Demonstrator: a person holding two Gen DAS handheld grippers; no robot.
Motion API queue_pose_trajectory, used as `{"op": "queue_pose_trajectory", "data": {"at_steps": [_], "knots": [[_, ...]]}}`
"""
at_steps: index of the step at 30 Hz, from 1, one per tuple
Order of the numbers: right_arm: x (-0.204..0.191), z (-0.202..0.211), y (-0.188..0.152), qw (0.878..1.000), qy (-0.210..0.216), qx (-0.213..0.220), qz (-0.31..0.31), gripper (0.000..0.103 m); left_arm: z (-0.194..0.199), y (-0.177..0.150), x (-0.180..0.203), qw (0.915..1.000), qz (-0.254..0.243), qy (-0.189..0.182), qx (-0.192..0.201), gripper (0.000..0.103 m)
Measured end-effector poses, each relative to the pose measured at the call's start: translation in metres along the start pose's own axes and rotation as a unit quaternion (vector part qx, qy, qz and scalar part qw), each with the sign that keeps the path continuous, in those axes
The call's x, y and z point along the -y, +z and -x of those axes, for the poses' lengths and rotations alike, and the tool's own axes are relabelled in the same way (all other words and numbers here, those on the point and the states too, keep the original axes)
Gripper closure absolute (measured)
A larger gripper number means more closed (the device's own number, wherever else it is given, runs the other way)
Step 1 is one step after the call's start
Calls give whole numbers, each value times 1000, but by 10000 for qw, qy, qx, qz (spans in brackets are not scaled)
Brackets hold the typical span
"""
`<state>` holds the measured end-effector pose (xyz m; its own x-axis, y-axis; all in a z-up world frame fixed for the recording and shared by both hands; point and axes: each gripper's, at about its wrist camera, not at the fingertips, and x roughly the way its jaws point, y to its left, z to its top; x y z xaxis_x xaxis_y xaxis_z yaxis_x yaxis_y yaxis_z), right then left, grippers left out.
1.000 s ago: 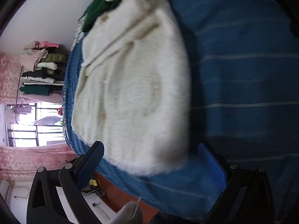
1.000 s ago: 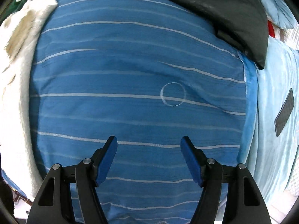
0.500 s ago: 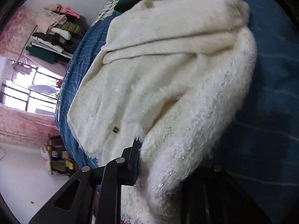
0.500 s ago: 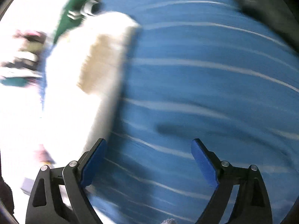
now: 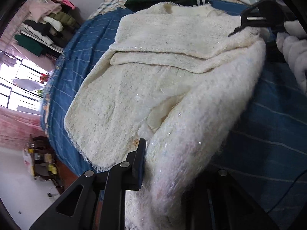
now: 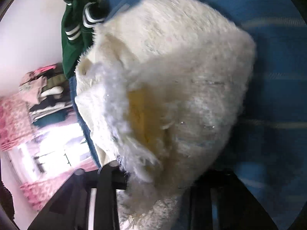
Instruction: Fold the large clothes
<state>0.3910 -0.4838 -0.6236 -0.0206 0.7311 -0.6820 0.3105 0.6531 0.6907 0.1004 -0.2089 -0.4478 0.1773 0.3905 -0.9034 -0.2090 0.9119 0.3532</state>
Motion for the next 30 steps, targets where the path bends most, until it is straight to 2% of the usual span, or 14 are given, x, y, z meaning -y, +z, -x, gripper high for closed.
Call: {"op": "queue_pose_trajectory", "data": {"at_steps": [3, 7, 10, 12, 15, 18, 19, 20, 21, 22, 24, 26, 28, 30], "knots": [[-63, 10, -14, 9989, -242, 177, 352, 74, 5, 7, -42, 9986, 170, -506, -36, 84], [-153, 3, -32, 9954, -671, 273, 632, 74, 8, 18, -105, 9941, 519, -957, 13, 83], [-222, -28, -42, 9866, -1338, 245, 907, 74, -3, 30, -162, 9869, 978, -1279, -47, 81], [-266, -69, -43, 9767, -1877, 161, 1031, 74, -22, 38, -203, 9793, 1373, -1481, -141, 81], [-302, -125, -43, 9630, -2453, 2, 1114, 73, -57, 41, -254, 9627, 1947, -1861, -275, 80], [-321, -202, -38, 9486, -2950, -261, 1118, 68, -105, 37, -295, 9395, 2529, -2232, -602, 76], [-325, -226, -34, 9415, -3139, -333, 1183, 67, -123, 34, -307, 9304, 2710, -2346, -772, 69], [-324, -241, -31, 9386, -3213, -357, 1210, 59, -133, 32, -315, 9236, 2838, -2419, -889, 64], [-326, -256, -28, 9365, -3264, -399, 1220, 49, -145, 26, -328, 9114, 3089, -2529, -1003, 63], [-329, -265, -28, 9361, -3264, -442, 1235, 46, -152, 19, -340, 8997, 3330, -2619, -1054, 60], [-338, -267, -29, 9443, -2996, -483, 1273, 29, -157, 9, -357, 8840, 3646, -2716, -1088, 56], [-347, -251, -30, 9624, -2307, -495, 1348, 28, -154, 0, -369, 8855, 3786, -2449, -1119, 57], [-351, -220, -30, 9801, -1287, -522, 1418, 28, -149, -8, -378, 8840, 3932, -2257, -1142, 57], [-345, -177, -25, 9853, -942, -181, 1413, 28, -147, -13, -378, 8825, 4062, -2068, -1157, 57]]}}
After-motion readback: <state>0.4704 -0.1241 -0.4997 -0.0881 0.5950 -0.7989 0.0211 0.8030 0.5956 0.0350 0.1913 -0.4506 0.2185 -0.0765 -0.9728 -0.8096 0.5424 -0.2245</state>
